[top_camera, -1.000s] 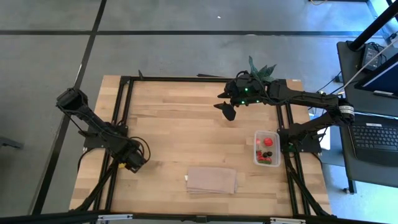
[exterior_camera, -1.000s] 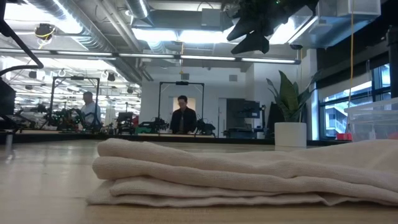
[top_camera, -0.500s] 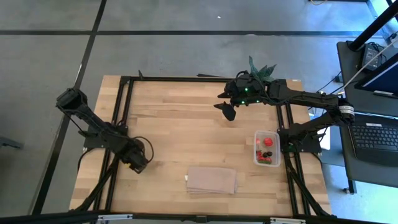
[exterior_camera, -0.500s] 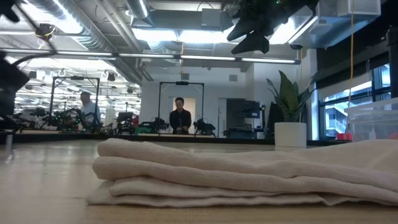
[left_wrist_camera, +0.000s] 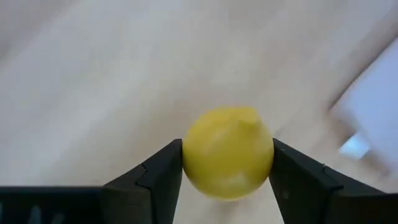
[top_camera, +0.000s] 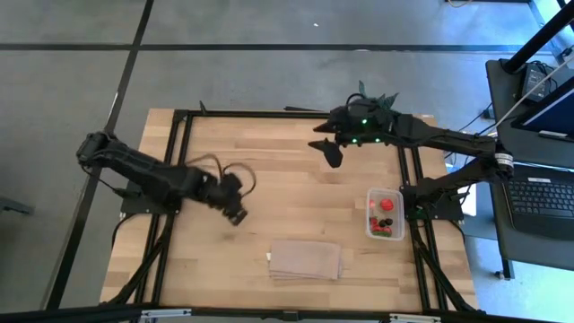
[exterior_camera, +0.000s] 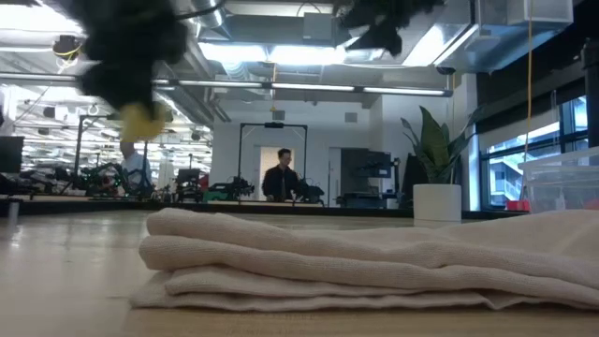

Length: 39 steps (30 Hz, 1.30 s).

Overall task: Pick and placing Produce into tupperware
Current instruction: Put the yellow lemon into the transparent bin

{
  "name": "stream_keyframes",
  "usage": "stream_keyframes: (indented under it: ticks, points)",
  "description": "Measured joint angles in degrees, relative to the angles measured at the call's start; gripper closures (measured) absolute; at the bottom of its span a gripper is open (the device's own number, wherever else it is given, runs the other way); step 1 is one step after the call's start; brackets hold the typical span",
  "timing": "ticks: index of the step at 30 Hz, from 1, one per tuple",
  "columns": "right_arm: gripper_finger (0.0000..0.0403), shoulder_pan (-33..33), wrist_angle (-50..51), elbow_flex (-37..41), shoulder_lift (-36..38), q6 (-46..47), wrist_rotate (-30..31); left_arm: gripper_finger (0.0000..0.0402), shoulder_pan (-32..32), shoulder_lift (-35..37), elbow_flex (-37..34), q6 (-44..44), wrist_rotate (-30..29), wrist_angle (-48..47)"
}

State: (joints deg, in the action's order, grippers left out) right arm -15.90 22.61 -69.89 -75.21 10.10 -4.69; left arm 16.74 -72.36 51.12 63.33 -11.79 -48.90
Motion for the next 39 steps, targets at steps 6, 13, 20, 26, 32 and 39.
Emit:
stream_keyframes:
  ticks: [6, 13, 20, 26, 32, 39]
  points:
    - [0.0134, 0.0, 7.71, -8.73, 1.58, -3.16, 0.14, 0.0202, -10.94, -0.26, 1.45, -17.79, 1.52, 21.6]
    - [0.0134, -0.07, 19.87, -18.86, 1.91, -6.04, 5.84, 0.0204, -18.33, -6.05, 1.57, -28.95, 10.36, 50.61]
    - [0.0134, -0.09, 25.95, -23.37, 1.91, -6.33, 8.77, 0.02, -19.87, -22.5, 13.91, -34.01, 17.23, 58.74]
    - [0.0134, -0.09, 31.69, -24.06, 1.98, -6.21, 9.49, 0.0202, -18.87, -35.54, 29.55, -39.34, 19.88, 58.51]
    - [0.0134, -0.13, 47.76, -23.39, 3.24, -4.44, 15.75, 0.0199, -18.91, -42.69, 37.73, -39.91, 23.11, 58.43]
    - [0.0134, -0.09, 54.93, -22.42, 11.21, 0.87, 21.58, 0.0203, -18.91, -48.26, 43.19, -40.07, 22.95, 62.75]
